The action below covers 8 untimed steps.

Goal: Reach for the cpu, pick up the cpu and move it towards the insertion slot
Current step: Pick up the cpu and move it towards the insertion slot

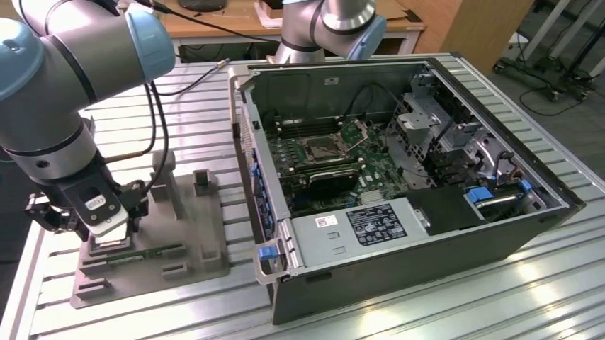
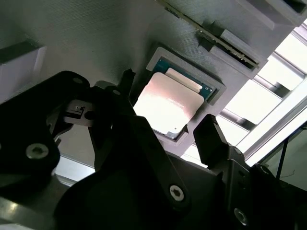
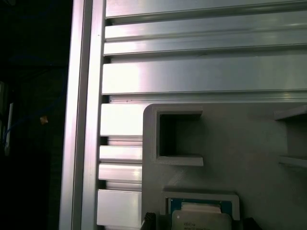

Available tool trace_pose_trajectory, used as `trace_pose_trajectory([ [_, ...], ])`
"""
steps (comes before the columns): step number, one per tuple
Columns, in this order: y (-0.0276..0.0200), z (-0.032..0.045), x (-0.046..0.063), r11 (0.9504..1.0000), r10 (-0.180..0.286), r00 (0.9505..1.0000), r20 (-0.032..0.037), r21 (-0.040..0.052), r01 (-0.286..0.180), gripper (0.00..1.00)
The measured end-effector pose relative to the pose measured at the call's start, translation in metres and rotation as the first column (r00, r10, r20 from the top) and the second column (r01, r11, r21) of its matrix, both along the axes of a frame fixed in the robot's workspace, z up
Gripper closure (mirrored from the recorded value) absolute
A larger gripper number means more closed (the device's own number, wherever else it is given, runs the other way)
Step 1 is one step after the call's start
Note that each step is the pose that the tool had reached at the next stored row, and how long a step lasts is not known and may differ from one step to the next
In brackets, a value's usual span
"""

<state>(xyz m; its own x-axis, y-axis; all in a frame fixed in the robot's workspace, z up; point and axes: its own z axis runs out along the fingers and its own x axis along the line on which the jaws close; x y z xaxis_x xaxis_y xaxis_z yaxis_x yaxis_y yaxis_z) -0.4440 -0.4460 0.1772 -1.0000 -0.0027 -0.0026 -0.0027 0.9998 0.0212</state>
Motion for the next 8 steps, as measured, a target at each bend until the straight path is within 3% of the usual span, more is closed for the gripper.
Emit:
trace_pose_trajectory([
  [4, -0.0001, 0.0000, 0.0000, 1.0000, 0.000, 1.0000, -0.0001, 0.0000, 0.000, 0.25],
  [5, -0.0001, 0.0000, 0.0000, 1.0000, 0.000, 1.0000, -0.0001, 0.0000, 0.000, 0.31],
  [8, -0.0001, 0.0000, 0.0000, 1.0000, 0.000, 1.0000, -0.0001, 0.0000, 0.000, 0.31],
])
